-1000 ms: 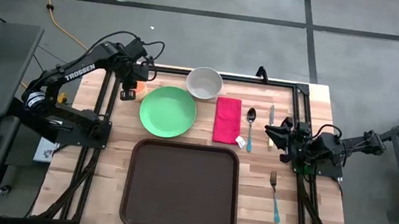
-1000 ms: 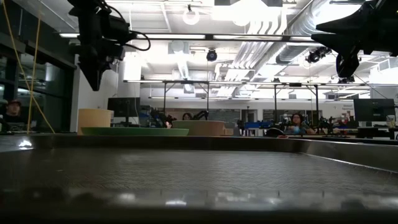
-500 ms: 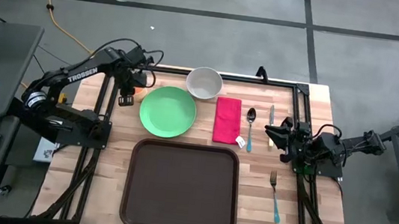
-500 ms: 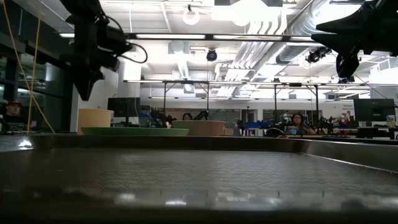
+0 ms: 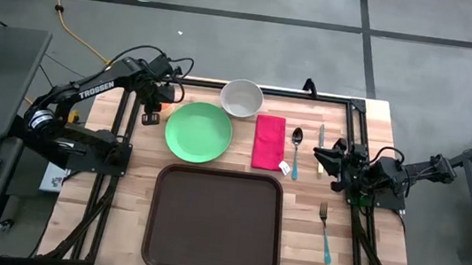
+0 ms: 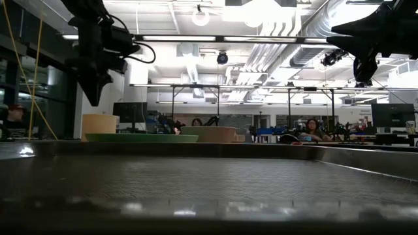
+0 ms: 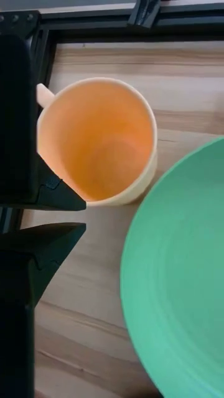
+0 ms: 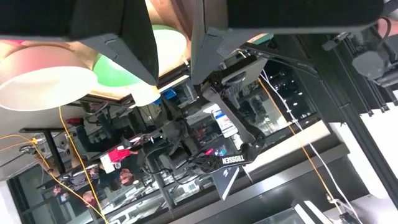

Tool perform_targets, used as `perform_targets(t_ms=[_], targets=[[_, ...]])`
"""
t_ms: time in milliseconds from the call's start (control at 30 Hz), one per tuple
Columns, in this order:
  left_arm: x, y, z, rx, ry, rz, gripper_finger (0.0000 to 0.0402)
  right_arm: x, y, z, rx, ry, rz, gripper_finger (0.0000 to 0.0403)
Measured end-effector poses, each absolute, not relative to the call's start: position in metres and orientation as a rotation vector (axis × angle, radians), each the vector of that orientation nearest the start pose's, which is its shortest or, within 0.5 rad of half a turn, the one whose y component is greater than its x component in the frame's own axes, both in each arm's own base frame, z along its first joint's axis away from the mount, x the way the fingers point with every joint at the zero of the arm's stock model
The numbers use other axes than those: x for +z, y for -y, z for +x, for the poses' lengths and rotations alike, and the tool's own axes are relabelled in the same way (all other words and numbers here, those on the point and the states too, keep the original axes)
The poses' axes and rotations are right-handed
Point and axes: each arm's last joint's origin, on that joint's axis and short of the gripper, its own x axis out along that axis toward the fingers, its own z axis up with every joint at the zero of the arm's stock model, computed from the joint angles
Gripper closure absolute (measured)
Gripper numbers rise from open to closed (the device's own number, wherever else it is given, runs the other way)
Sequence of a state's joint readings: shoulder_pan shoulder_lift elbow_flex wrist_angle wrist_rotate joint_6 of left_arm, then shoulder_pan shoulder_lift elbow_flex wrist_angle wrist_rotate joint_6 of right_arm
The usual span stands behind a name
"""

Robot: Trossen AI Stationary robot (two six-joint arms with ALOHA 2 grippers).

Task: Set up tray
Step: Put the light orange cup on the brown serving tray

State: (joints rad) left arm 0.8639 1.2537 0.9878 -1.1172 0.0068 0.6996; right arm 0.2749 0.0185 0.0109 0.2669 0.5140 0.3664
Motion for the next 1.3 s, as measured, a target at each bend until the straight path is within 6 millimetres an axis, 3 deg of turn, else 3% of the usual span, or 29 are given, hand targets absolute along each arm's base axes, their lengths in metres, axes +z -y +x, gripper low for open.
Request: perform_targets(t_ms=[300,567,767,1300], targets=[[0.2527,-0.1571,0.1345,0.201,-1.437,-0.015,0.032,0.1903,-0.0108,0.0917,-0.202,0.283,0.464,0.0329],[0.2528,-0.1593,0.1325,0.261,-1.5,0.037,0.0243,0.1903,-0.0108,0.0917,-0.202,0.283,0.464,0.0329],[0.253,-0.1596,0.1332,0.28,-1.488,0.019,0.0211,0.1903,-0.0109,0.0917,-0.199,0.283,0.463,0.0329],[0.2481,-0.1603,0.1349,0.229,-1.46,0.052,0.0218,0.1903,-0.0111,0.0918,-0.193,0.282,0.462,0.0329]])
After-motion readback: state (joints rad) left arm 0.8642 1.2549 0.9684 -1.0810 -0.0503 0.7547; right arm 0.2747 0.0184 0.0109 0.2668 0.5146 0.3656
